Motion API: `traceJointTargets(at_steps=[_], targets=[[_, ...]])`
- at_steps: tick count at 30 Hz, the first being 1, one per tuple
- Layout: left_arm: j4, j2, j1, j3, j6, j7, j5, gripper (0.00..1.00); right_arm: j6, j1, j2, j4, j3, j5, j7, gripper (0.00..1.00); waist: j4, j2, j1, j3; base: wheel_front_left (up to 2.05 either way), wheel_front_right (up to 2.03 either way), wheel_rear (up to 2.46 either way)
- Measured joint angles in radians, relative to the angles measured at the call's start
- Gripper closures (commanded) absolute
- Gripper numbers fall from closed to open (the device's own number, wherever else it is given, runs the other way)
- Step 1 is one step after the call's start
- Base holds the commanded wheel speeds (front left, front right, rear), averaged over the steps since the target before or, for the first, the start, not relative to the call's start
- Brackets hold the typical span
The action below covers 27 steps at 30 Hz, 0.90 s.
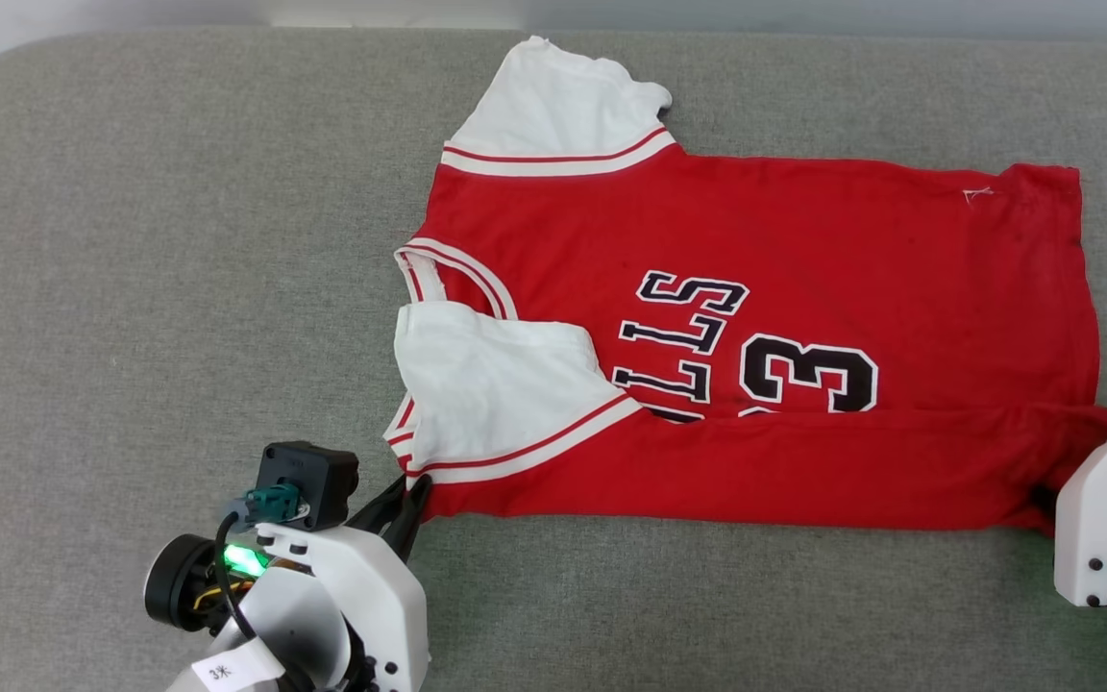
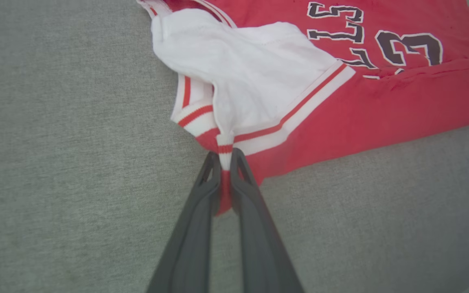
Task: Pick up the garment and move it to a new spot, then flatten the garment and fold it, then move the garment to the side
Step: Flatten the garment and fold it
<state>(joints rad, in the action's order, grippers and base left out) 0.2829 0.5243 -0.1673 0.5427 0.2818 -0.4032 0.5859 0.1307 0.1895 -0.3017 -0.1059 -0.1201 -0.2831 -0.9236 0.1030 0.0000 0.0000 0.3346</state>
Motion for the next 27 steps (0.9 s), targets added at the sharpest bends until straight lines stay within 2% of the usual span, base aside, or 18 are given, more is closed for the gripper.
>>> traceJointTargets(at_steps=[7,13,22,27], targets=[[-0.041,0.009,0.023,-0.003,0.000,0.001,0.016,1.00,0.001,0.004,-0.012,-0.029,0.013,-0.036,0.011,1.00,-0.006,0.0000,0.0001,-0.034,0.00,0.00,0.00],[-0.057,0.034,0.079,-0.002,-0.006,0.002,0.035,1.00,0.001,-0.053,-0.021,-0.011,0.004,-0.062,0.016,1.00,-0.017,0.0000,0.0000,-0.095,0.00,0.00,0.00],[-0.032,0.100,0.217,0.014,-0.004,-0.015,0.061,1.00,0.001,-0.248,-0.035,0.113,-0.047,-0.105,-0.031,1.00,-0.030,0.0000,0.0000,-0.197,0.00,0.00,0.00],[-0.029,0.114,0.275,0.045,-0.007,-0.027,0.063,1.00,0.001,-0.356,-0.038,0.185,-0.061,-0.118,-0.064,1.00,-0.035,0.0000,-0.0001,-0.227,0.00,0.00,0.00]])
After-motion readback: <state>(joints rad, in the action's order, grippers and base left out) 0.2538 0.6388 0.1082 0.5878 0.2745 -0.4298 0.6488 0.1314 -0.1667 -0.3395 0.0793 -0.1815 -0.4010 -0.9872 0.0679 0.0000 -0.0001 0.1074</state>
